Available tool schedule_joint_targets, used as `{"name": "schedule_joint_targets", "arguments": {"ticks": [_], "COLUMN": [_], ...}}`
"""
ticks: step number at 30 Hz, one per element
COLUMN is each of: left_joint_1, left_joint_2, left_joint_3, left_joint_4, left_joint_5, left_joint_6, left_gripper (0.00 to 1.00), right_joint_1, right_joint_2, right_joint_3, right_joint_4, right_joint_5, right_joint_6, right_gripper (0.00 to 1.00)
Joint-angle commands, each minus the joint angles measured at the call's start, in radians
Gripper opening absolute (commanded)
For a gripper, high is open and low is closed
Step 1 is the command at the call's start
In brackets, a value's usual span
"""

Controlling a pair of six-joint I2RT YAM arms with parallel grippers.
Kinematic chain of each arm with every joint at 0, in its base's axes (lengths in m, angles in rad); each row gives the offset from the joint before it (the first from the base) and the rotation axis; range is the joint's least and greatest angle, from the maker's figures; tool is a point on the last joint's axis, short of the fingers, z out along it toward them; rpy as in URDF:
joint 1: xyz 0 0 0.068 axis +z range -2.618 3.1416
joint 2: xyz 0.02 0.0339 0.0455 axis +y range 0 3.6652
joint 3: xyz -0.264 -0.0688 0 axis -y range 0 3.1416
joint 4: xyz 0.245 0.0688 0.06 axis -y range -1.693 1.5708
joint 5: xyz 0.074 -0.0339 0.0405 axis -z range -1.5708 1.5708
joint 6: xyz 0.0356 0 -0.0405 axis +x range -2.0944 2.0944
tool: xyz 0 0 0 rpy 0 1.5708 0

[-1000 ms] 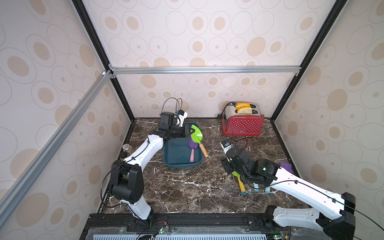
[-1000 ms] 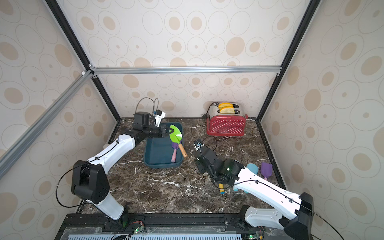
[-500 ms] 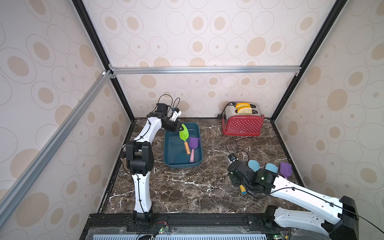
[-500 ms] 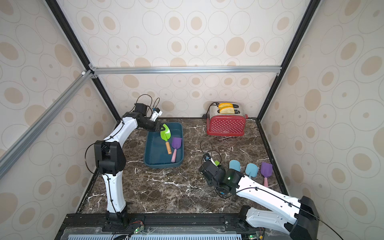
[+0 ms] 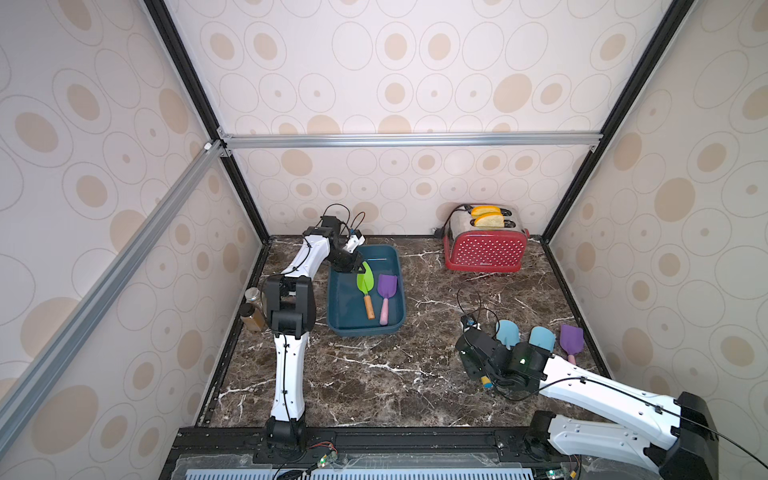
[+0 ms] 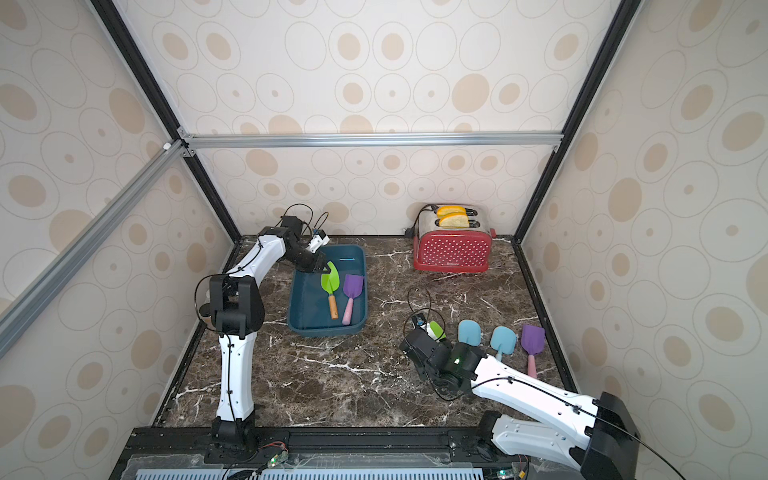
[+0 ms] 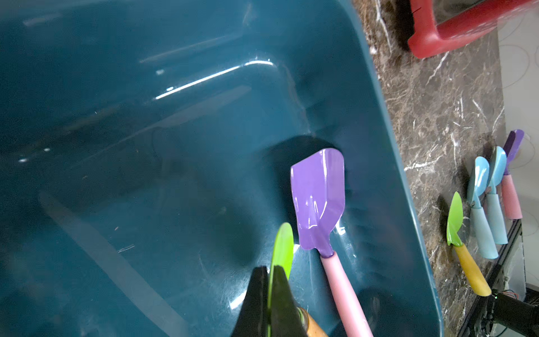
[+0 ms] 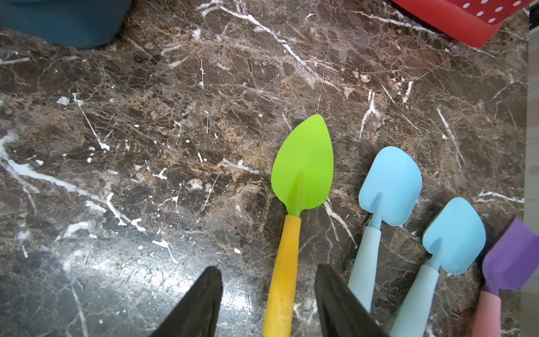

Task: Put the shovel into the storage box
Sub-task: Place the shovel in the storage box, then pick up the shovel from the center of the board.

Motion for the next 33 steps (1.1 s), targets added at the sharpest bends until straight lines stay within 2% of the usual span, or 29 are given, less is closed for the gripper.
{"name": "schedule_joint_targets", "arguments": {"ticks": [1,6,13,20,24,27,29,31,33], "left_joint_1": [-0.005,-0.012,-0.014,-0.013,-0.014,-0.014,-0.017,-0.026,-0.037], "left_joint_2": [0.046,0.058,0.05,-0.026,-0.147,-0.272,-0.377,-0.509,-0.606], "left_joint_3": [0.026,0.001,0.0,0.001,0.002,-0.03,-0.125,-0.284,-0.426], "left_joint_4": [-0.031,-0.006,0.008,0.027,0.028,0.056,0.14,0.292,0.445], "left_joint_5": [0.013,-0.015,-0.042,-0.107,-0.147,-0.157,-0.133,-0.088,-0.048], "left_joint_6": [0.018,0.0,-0.021,-0.054,-0.072,-0.113,-0.171,-0.244,-0.314], "left_gripper": [0.08,0.13,0.34,0.4,0.41,0.43,0.45,0.51,0.54], "right_joint_1": [0.001,0.001,-0.001,-0.001,-0.009,-0.069,-0.131,-0.196,-0.241], "right_joint_2": [-0.012,0.002,0.013,0.003,-0.007,0.008,0.029,0.058,0.081], "right_joint_3": [-0.01,-0.008,-0.013,-0.004,0.016,0.016,-0.003,-0.035,-0.063], "right_joint_4": [-0.014,-0.011,-0.003,-0.012,-0.05,-0.056,-0.032,0.011,0.054], "right_joint_5": [0.004,-0.012,-0.017,0.011,0.079,0.084,0.052,0.0,-0.043], "right_joint_6": [0.018,0.018,0.023,0.015,0.017,0.006,-0.011,-0.037,-0.048], "right_gripper": [0.58,0.58,0.58,0.58,0.61,0.65,0.69,0.73,0.72]}}
